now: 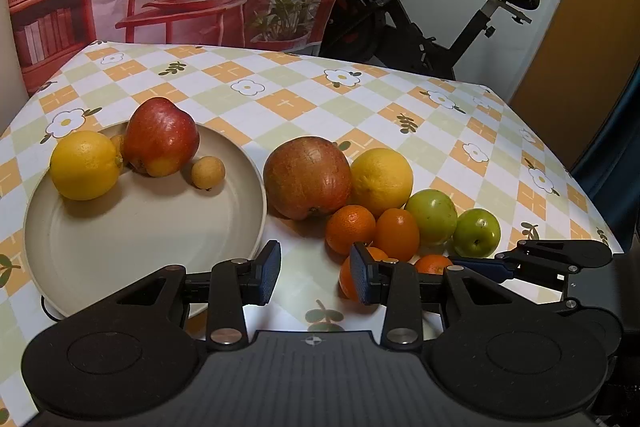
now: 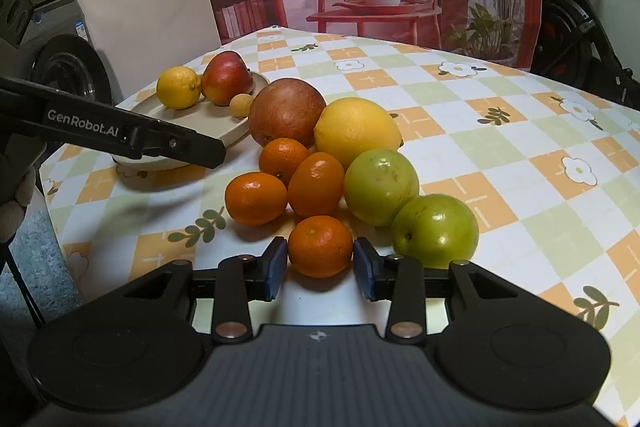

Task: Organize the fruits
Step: 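Move both tools back to the fruit pile toward the oranges, then close the right gripper on an orange while the left gripper grasps a tangerine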

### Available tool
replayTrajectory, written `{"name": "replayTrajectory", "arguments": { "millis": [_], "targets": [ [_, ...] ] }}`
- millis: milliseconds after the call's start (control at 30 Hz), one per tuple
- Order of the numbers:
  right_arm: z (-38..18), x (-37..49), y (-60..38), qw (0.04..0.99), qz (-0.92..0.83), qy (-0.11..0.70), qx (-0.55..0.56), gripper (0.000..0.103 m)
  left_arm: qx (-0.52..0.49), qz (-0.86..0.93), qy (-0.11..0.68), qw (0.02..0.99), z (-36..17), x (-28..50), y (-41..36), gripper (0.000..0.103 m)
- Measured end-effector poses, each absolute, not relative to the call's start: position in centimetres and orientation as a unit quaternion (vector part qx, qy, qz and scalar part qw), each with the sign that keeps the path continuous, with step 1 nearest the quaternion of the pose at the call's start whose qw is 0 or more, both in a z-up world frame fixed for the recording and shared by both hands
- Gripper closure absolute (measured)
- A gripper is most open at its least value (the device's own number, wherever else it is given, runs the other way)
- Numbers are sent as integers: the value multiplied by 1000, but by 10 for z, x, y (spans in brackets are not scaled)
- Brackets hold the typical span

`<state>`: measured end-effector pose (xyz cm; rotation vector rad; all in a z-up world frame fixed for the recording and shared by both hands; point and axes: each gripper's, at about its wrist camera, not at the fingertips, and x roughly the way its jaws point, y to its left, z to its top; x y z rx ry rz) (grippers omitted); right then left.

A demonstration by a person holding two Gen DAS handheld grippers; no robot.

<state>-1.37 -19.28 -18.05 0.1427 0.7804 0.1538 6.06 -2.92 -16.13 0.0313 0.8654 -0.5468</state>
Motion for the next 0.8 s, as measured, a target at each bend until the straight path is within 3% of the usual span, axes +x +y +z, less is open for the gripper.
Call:
{"name": "replayTrajectory", "arguments": {
  "millis": [433, 800],
  "targets": [
    [-151, -21, -200, 940, 62, 327, 80, 65, 15, -277, 413, 867, -157, 70, -40, 63],
    [-137, -23, -211, 945, 45, 311, 90, 65, -54, -271, 459, 844, -173, 98, -55, 63]
  ]
}}
